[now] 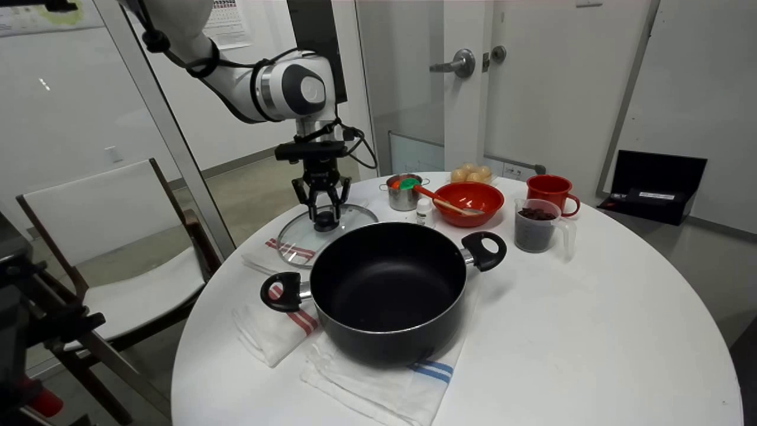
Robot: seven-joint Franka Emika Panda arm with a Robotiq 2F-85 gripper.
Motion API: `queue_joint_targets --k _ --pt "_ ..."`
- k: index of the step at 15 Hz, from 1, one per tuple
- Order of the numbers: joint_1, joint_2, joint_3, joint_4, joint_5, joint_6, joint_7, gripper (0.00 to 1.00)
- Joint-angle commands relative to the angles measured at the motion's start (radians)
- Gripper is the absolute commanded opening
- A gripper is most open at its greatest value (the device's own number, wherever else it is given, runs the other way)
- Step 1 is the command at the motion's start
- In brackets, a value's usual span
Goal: Put the lid on the pot
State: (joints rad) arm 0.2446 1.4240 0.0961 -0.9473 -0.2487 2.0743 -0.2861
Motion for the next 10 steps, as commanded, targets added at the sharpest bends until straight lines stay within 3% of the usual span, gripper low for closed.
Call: queue_joint_targets --k 1,10 --pt "0.014 -0.118 -0.004 -0.136 -0.019 0.034 0.009 0.25" --pt "-0.003 -0.369 -0.015 -0.458 -0.006 0.114 0.064 0.25"
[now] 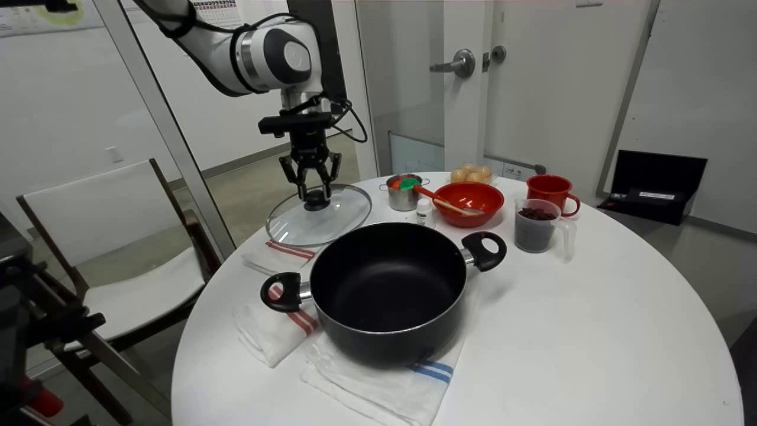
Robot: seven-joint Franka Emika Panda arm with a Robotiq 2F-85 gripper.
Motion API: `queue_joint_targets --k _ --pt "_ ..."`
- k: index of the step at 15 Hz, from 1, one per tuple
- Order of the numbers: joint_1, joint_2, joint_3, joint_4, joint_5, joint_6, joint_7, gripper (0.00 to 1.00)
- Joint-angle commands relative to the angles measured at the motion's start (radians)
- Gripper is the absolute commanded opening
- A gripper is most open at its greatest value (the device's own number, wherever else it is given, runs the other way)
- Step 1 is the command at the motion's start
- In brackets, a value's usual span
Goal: Put the lid on the pot
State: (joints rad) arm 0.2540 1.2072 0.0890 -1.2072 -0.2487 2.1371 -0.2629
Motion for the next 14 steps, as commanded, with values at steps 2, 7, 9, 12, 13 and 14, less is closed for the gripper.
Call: queue_joint_targets --k 2,7,9,12,13,14 --pt "-0.021 -0.216 -0.011 -0.279 -0.004 0.082 0.061 0.25" --pt "-0.055 -0.371 -0.016 -0.480 0.006 0.152 0.119 0.25" --pt "-0.081 -0.422 -0.015 -0.546 0.020 0.167 0.130 0.25" --pt "-0.137 -0.484 -0.017 -0.625 0.045 0.182 0.128 0.25" --pt "-0.153 -0.498 -0.019 -0.642 0.053 0.181 0.127 0.25" --pt "-0.176 -0.512 -0.020 -0.658 0.065 0.180 0.119 0.25"
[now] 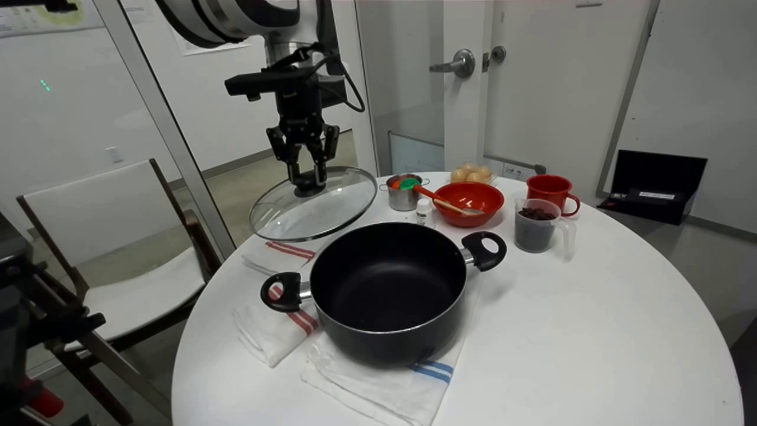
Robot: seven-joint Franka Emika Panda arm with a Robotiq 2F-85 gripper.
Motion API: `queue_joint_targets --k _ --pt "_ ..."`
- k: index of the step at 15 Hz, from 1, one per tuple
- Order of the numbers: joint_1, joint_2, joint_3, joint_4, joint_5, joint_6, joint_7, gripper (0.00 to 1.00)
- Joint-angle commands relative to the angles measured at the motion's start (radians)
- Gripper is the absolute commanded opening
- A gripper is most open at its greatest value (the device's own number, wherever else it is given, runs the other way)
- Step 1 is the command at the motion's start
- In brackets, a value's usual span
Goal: Put the lid on the pot
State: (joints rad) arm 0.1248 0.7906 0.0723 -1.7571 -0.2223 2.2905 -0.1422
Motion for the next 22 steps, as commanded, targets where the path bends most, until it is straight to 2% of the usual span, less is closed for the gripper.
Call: queue_joint_targets --k 1,6,12,22 --pt "-0.065 -0.107 -0.005 -0.120 0.048 0.025 -0.005 0.25" --pt "-0.155 -0.124 -0.013 -0.126 0.115 -0.005 -0.032 0.25" --pt "-0.239 -0.100 -0.024 -0.081 0.191 -0.050 -0.055 0.25" --pt "-0.298 -0.029 -0.048 0.041 0.250 -0.138 -0.046 0.25"
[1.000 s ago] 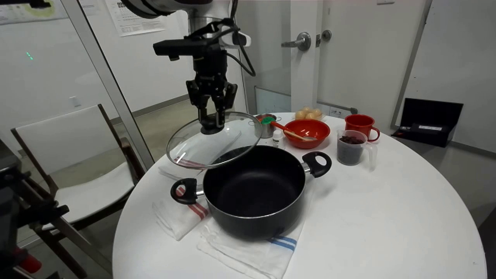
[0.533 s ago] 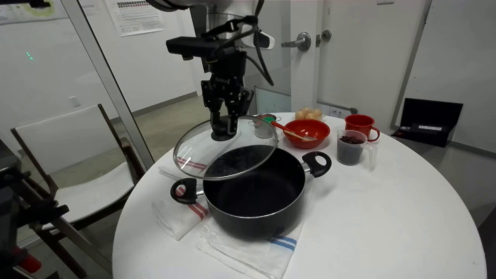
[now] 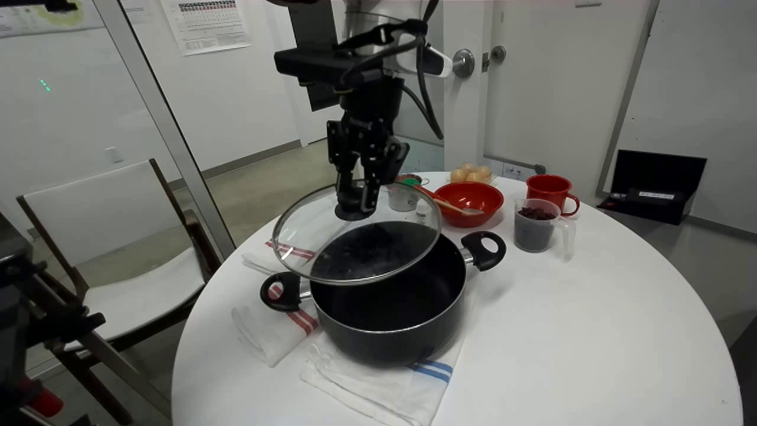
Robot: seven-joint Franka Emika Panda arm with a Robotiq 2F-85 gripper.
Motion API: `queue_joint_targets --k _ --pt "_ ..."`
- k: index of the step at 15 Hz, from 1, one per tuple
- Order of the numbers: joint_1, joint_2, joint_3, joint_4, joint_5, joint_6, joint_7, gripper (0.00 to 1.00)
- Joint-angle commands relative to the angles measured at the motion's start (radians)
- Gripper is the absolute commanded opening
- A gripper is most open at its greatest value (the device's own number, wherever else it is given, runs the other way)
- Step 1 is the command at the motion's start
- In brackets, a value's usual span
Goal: Put the lid on the pot
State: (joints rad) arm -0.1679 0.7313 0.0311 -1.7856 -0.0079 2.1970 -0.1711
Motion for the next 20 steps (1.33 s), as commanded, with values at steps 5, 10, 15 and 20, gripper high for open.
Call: queue_joint_targets --k 5,10,15,20 --pt "-0.009 0.101 -0.010 0.152 0.042 -0.042 -0.009 0.25" --pt "-0.013 0.168 -0.016 0.213 0.043 -0.036 0.001 0.25" --pt "-0.019 0.208 -0.024 0.236 0.044 -0.025 0.013 0.25" --pt "-0.030 0.223 -0.026 0.233 0.049 -0.015 0.014 0.25"
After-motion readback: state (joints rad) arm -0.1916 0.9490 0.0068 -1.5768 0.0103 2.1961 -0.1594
